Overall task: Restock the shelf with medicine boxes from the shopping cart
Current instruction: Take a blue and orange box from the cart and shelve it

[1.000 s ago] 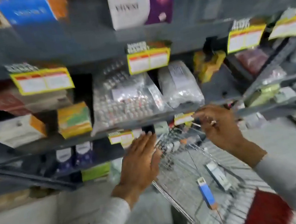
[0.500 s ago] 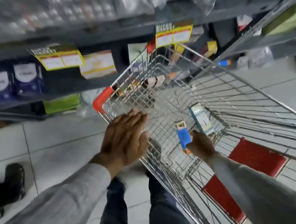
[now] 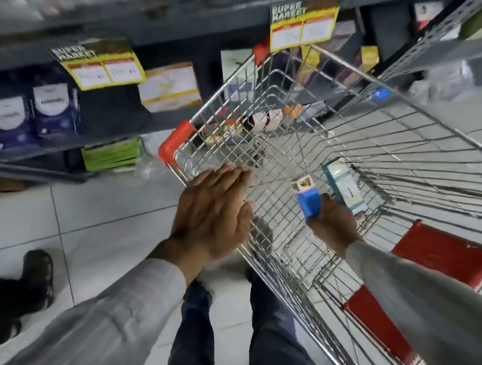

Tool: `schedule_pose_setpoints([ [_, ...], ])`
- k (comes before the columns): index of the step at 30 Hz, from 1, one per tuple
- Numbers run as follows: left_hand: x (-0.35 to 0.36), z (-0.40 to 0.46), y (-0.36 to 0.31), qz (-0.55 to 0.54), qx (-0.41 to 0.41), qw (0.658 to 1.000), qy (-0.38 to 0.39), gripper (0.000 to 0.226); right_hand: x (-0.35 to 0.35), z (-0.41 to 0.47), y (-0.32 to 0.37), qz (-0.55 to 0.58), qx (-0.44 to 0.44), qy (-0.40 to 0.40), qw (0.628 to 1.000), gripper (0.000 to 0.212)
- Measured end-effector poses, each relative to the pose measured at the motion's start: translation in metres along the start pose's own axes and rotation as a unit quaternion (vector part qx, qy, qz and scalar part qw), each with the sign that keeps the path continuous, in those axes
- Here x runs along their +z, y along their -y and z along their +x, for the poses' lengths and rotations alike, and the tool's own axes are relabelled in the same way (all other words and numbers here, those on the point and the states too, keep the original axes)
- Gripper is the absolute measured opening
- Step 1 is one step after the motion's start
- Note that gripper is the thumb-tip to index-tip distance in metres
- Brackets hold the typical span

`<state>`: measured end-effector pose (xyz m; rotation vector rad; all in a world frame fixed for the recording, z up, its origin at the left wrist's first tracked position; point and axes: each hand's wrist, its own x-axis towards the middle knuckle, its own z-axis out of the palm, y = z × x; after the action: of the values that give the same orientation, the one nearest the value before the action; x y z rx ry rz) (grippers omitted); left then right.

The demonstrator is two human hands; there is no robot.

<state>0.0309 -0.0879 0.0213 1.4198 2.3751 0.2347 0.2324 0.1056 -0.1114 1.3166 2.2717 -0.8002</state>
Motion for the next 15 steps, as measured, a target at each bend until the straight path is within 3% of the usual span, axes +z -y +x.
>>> schedule_pose_setpoints([
  [3, -0.017, -0.004, -0.007, -0.043, -0.021, 0.999, 0.026, 0.062, -0.06, -0.039, 0.041, -0.019, -0.059, -0.017, 0.998, 0.027],
  [5, -0.043, -0.009, -0.012, -0.075, -0.034, 0.997, 0.0, 0.063, -0.105, -0.069, 0.072, -0.049, -0.094, -0.042, 0.993, 0.032],
  [10, -0.143, -0.027, -0.006, -0.086, -0.025, 0.985, -0.148, 0.06, -0.214, -0.149, 0.147, -0.03, -0.21, -0.165, 0.963, 0.061],
  [15, -0.265, -0.058, 0.025, -0.085, -0.011, 0.94, -0.332, 0.058, -0.311, -0.217, 0.228, -0.008, -0.316, -0.257, 0.913, 0.066],
])
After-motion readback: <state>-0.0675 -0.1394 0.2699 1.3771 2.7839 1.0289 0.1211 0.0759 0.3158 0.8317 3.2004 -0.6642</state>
